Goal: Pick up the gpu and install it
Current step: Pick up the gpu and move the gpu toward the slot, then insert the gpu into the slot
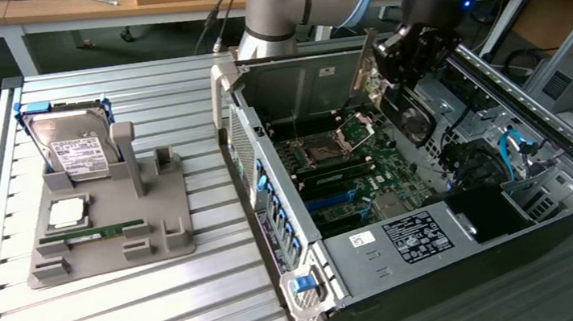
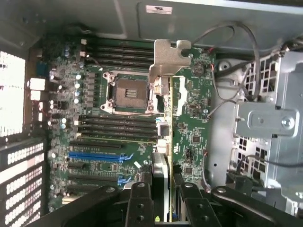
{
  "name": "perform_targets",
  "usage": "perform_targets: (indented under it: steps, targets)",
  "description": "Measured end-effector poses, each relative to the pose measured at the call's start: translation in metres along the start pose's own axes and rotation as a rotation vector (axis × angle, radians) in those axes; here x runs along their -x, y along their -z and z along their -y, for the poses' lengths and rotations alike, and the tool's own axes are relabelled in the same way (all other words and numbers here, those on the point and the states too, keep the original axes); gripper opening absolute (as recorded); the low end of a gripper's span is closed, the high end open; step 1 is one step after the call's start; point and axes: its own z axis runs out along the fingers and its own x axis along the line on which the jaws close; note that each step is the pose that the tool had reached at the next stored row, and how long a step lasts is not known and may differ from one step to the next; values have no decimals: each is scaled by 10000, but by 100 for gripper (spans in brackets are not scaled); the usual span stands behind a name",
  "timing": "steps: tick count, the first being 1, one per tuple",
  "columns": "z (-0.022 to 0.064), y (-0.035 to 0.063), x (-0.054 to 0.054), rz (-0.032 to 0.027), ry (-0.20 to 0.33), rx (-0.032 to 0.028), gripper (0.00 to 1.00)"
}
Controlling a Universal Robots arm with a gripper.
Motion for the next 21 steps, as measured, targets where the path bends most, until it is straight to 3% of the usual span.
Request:
perform_targets:
  steps: [16,21]
  targets:
    - [1,-1,5,-2,173,6,27]
    - [1,-1,5,-7,471,13,27]
